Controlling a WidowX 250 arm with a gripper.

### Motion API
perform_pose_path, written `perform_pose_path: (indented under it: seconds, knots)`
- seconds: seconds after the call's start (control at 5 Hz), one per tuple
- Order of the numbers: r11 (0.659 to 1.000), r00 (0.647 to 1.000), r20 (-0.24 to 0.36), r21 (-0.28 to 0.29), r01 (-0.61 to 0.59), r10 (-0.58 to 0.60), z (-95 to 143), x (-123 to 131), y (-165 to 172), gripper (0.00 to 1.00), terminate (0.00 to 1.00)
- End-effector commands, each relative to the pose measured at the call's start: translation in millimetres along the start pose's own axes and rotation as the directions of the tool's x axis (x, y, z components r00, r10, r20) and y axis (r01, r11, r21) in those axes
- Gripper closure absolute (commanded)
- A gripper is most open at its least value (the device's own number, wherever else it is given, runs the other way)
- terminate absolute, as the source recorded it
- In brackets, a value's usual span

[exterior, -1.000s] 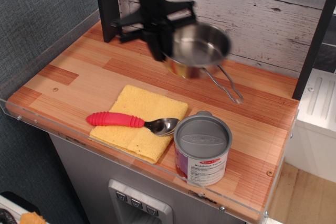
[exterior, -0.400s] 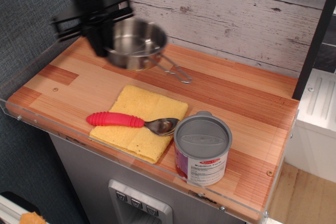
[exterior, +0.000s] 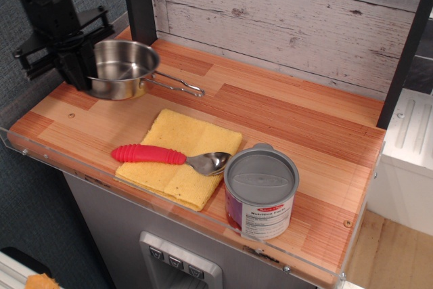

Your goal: Move pot to the left of the yellow cloth

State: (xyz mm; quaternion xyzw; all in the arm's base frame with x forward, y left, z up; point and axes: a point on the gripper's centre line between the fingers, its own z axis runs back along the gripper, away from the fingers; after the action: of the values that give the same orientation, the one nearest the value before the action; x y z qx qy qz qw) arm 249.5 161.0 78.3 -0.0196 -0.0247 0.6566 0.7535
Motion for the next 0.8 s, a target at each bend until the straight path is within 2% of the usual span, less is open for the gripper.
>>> perform_pose_path:
  seconds: [0.0,0.2,0.4,0.6]
  knots:
    - [0.935,0.935,0.052,0.038,-0.354,0.352,4.8,-9.9,12.8,1.0,0.0]
    - [0.821,0.822,0.024,0.039,-0.57,0.57,-1.8,-10.3,18.0,1.0,0.0]
    - [0.727,0.728,0.038,0.037,-0.685,0.684,-9.9,-10.2,19.2,1.0,0.0]
    - [0.66,0.661,0.038,0.032,-0.751,0.75,-18.1,-11.8,24.6,1.0,0.0]
